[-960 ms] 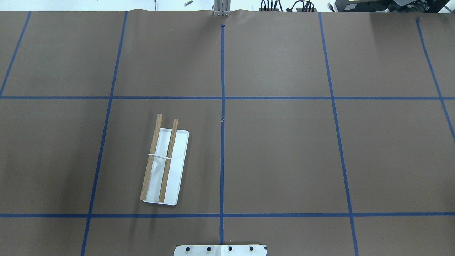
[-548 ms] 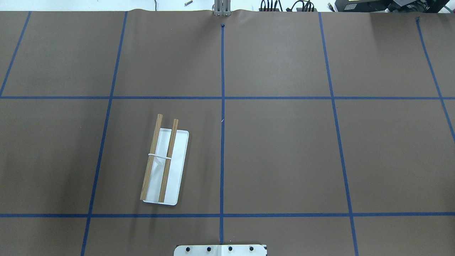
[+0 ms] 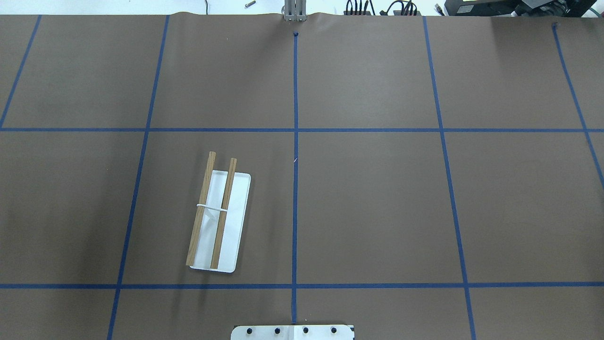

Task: Hang towel on rack

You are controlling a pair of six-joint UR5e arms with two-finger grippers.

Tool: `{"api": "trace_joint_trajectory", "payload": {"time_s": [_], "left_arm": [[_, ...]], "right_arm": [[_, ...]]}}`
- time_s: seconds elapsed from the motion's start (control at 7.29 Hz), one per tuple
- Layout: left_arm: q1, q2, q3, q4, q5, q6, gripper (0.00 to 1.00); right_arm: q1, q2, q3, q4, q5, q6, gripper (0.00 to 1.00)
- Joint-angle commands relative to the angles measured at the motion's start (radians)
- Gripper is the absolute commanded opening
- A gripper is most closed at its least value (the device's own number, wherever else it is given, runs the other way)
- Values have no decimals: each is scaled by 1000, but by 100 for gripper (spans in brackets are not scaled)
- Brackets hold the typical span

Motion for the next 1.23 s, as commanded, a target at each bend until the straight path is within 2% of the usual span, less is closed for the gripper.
{"api": "trace_joint_trajectory", "payload": {"time_s": [0.0,0.27,0.41,0.55,0.96,1.1], "left_arm": [[0,-1,0,0,0,0,99],[0,-36,-9,0,0,-5,99],[5,-79,-6,5,0,-38,99],[14,-145,-6,6,-2,-151,99],[177,-346,-8,5,-18,-554,99],[255,-406,-11,-3,-66,-671,98]], "right_arm": [[63,63,114,-2,99,7,0],[109,180,174,-14,226,12,0],[109,229,213,-14,242,41,0],[100,293,246,-12,239,159,0],[-48,493,379,-12,212,459,0],[-140,544,430,-12,119,593,0]]}}
